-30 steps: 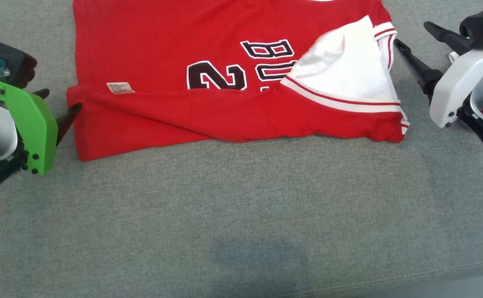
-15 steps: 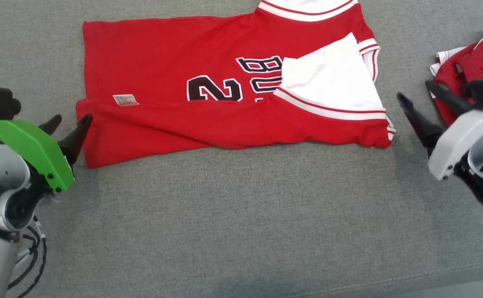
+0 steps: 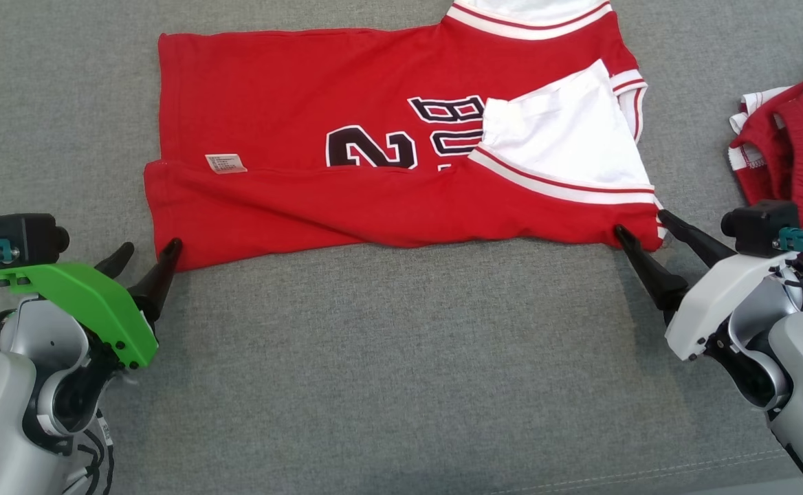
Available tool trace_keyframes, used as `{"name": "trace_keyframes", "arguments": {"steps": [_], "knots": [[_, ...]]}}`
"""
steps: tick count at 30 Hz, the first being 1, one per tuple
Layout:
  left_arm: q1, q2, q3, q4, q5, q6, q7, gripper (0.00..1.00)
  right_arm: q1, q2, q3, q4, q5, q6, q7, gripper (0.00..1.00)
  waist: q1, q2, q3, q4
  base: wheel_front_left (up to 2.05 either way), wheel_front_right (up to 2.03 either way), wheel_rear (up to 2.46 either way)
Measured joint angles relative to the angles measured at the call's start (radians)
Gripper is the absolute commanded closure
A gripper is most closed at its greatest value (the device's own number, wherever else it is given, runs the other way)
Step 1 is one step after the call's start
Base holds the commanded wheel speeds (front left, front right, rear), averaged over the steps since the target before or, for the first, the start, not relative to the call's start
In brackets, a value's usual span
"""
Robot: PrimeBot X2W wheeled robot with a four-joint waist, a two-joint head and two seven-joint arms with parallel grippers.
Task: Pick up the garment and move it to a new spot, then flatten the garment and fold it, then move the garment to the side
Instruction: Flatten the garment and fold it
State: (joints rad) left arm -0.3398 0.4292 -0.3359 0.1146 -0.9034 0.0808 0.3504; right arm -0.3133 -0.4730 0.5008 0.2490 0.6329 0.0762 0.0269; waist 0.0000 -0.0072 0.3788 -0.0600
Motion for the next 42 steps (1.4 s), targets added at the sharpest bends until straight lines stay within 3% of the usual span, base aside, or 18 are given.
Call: {"name": "trace_keyframes", "arguments": {"steps": [25, 28, 31, 33, 34, 35, 36, 42], "knots": [[0.024, 0.007, -0.028, -0.024, 0.045, 0.009, -0.002, 0.0, 0.014, -0.004, -0.013, 0.011, -0.007, -0.034, -0.009, 0.0, 0.0, 0.0, 0.024, -0.012, 0.0, 0.0, 0.0], [0.024, 0.01, -0.029, -0.024, 0.047, 0.011, 0.001, 0.0, 0.013, -0.001, -0.013, 0.013, -0.007, -0.034, -0.009, 0.29, 0.0, 0.0, 0.028, -0.011, 0.0, 0.0, 0.0], [0.023, 0.011, -0.029, -0.024, 0.047, 0.011, 0.002, 0.0, 0.007, 0.0, -0.012, 0.015, -0.007, -0.033, -0.008, 0.51, 0.0, 0.0, 0.031, -0.01, 0.0, 0.0, 0.0], [0.023, 0.012, -0.032, -0.025, 0.047, 0.011, 0.007, 0.0, 0.002, 0.001, -0.01, 0.015, -0.007, -0.032, -0.008, 0.75, 0.0, 0.0, 0.033, -0.01, 0.0, 0.0, 0.0], [0.022, 0.013, -0.035, -0.026, 0.047, 0.011, 0.01, 0.05, -0.002, 0.002, -0.008, 0.015, -0.007, -0.03, -0.007, 0.87, 0.0, 0.0, 0.034, -0.01, 0.0, 0.0, 0.0], [0.022, 0.014, -0.04, -0.027, 0.047, 0.011, 0.011, 0.56, -0.006, 0.005, -0.006, 0.015, -0.006, -0.024, -0.007, 1.0, 0.0, 0.0, 0.034, -0.01, 0.0, 0.0, 0.0], [0.021, 0.014, -0.045, -0.028, 0.047, 0.011, 0.011, 0.96, -0.008, 0.006, -0.005, 0.015, -0.003, -0.023, -0.002, 1.0, 0.0, 0.0, 0.035, -0.01, 0.0, 0.0, 0.0], [0.02, 0.012, -0.055, -0.026, 0.042, -0.005, 0.026, 1.0, -0.01, 0.009, -0.006, 0.026, 0.036, -0.006, 0.002, 1.0, 0.0, 0.0, 0.031, -0.012, 0.0, 0.0, 0.0]]}}
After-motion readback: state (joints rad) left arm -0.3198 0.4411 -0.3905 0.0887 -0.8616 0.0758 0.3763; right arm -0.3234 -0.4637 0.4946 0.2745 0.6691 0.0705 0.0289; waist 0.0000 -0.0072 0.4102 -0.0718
